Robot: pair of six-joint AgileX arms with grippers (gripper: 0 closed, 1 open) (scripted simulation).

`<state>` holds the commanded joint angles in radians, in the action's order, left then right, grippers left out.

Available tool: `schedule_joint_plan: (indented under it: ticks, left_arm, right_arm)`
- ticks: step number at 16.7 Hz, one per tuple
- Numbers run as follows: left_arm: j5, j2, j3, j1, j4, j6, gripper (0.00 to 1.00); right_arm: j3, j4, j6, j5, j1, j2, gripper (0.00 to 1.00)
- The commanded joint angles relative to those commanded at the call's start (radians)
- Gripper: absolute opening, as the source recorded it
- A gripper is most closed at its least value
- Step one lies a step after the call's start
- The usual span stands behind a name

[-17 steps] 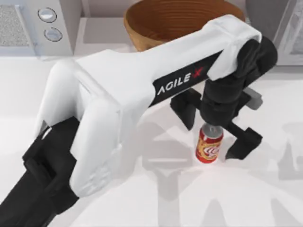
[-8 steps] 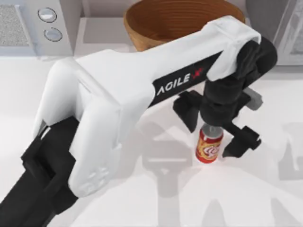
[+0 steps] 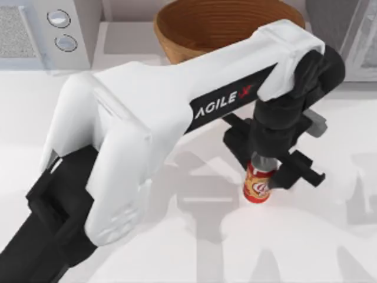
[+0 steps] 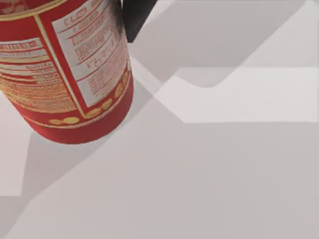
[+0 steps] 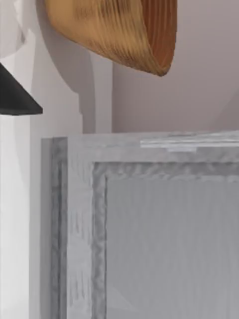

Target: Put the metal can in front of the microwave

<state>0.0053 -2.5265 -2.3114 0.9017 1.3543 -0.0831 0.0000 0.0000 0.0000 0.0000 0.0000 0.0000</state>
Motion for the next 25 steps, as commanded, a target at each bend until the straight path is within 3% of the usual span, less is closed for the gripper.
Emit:
schedule_joint_plan:
  ticks: [2, 11, 18, 25]
  left_arm:
    - [0.000, 0.000, 0.000, 0.000, 0.000, 0.000, 0.00]
    - [0.000, -0.003, -0.004, -0.001, 0.004, 0.001, 0.00]
    - [0.001, -0.041, -0.220, 0.001, 0.181, 0.000, 0.00]
    - [0.004, -0.032, -0.229, -0.014, 0.198, 0.015, 0.00]
  right_arm:
    - [0.000, 0.000, 0.000, 0.000, 0.000, 0.000, 1.00]
    - [0.000, 0.000, 0.000, 0.000, 0.000, 0.000, 1.00]
    - [0.000, 0.000, 0.000, 0.000, 0.000, 0.000, 1.00]
    - [0.000, 0.000, 0.000, 0.000, 0.000, 0.000, 1.00]
